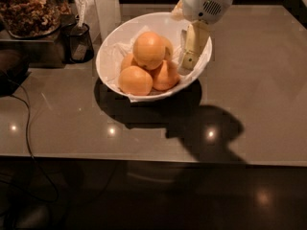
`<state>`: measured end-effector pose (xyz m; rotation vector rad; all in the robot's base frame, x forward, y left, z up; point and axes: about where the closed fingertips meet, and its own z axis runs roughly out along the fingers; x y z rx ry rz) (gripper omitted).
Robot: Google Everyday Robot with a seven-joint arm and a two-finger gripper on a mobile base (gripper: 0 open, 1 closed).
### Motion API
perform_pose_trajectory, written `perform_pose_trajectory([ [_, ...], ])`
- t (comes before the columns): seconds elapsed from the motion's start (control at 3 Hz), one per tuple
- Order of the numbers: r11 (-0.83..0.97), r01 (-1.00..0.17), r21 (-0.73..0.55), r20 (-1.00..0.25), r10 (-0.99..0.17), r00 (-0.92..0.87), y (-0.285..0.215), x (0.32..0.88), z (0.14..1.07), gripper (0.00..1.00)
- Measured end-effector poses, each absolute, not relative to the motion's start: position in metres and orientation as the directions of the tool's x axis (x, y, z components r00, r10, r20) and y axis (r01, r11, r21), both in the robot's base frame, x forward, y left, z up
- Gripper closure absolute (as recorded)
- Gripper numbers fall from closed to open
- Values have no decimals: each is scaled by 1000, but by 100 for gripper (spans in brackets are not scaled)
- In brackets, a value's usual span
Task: Pick orange from white bowl
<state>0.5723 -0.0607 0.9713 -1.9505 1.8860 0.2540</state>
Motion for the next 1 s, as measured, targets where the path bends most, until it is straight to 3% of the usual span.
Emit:
perform_pose_trajectory([
  [1.0,-1,-994,-107,-534,-843,58,-25,608,950,0],
])
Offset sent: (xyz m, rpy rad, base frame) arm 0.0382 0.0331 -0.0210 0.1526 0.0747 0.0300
